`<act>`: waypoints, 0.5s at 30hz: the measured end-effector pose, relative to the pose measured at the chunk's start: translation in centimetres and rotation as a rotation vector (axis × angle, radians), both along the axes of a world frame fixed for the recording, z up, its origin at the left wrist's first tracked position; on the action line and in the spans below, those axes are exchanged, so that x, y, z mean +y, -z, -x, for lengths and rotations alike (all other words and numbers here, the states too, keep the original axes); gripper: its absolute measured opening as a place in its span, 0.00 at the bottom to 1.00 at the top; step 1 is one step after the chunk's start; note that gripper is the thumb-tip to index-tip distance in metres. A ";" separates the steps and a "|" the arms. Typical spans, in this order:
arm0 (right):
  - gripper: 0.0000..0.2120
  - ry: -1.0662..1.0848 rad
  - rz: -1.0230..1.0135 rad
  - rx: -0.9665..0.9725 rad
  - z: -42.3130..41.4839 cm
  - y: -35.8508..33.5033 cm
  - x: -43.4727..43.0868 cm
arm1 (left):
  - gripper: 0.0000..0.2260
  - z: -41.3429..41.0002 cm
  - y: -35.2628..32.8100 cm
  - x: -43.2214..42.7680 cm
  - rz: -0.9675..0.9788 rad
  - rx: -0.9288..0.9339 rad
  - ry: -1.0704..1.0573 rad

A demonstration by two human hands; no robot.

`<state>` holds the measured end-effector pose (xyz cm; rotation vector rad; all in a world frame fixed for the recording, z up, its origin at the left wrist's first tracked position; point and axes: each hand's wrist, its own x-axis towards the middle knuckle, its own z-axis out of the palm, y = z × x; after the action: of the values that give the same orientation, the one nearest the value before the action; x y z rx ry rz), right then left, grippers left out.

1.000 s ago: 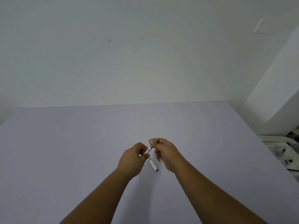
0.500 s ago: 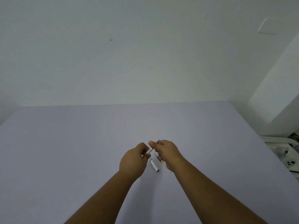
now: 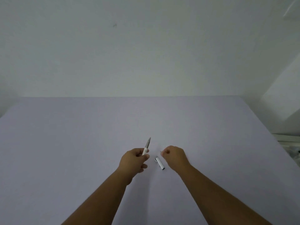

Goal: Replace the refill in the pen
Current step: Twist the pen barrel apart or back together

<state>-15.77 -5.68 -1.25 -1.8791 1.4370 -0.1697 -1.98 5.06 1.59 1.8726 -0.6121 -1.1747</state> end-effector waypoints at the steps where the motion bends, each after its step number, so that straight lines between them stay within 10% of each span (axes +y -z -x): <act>1: 0.11 -0.061 0.042 0.077 -0.2 0.9 0.2 | 0.08 -0.1 0.2 0.1 -0.011 0.063 -0.017; 10: 0.13 -0.205 0.249 0.287 -2.0 4.9 1.2 | 0.07 -1.4 0.9 0.2 -0.036 0.282 -0.097; 15: 0.14 -0.011 0.087 0.035 -3.2 3.1 0.8 | 0.06 -1.8 0.7 0.3 -0.039 0.262 -0.048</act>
<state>-12.62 -4.86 -4.32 -1.9682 1.4637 -0.1977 -0.15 5.37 0.88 1.7175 -0.3990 -1.3800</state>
